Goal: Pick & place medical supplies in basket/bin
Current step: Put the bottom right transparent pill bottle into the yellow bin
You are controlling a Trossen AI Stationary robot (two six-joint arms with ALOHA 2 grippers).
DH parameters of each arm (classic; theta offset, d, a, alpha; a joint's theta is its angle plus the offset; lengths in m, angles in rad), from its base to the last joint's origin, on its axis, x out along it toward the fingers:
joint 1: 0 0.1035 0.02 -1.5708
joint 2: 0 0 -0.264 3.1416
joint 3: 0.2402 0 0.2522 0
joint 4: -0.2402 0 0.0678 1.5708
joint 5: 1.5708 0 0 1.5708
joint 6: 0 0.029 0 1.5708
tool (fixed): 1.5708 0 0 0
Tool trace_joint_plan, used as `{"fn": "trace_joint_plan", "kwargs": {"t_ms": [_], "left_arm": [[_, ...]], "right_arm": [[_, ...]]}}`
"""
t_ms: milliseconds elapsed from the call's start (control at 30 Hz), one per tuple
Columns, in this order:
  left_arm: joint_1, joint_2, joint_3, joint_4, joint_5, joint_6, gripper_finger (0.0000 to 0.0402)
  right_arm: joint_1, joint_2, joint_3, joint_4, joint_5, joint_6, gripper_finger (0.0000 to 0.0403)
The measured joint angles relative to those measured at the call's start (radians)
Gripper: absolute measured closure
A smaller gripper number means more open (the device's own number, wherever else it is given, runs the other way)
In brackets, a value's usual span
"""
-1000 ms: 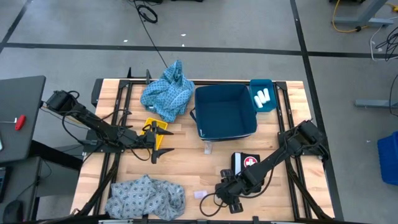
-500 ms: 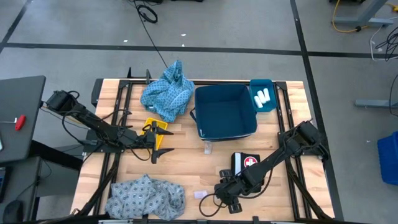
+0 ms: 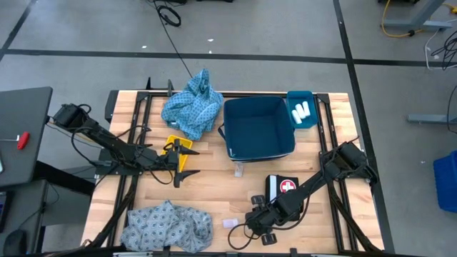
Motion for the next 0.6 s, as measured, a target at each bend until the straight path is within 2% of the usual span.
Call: {"fn": "trace_joint_plan", "kwargs": {"t_ms": [367,600], "left_arm": [[0.0,0.0,0.0,0.0,0.0,0.0,0.0067],[0.0,0.0,0.0,0.0,0.0,0.0,0.0067]], "right_arm": [[-0.009,-0.001,0.001,0.002,0.074,-0.015,0.0271],[-0.016,-0.004,0.049,-0.023,0.148,-0.046,0.0271]]}}
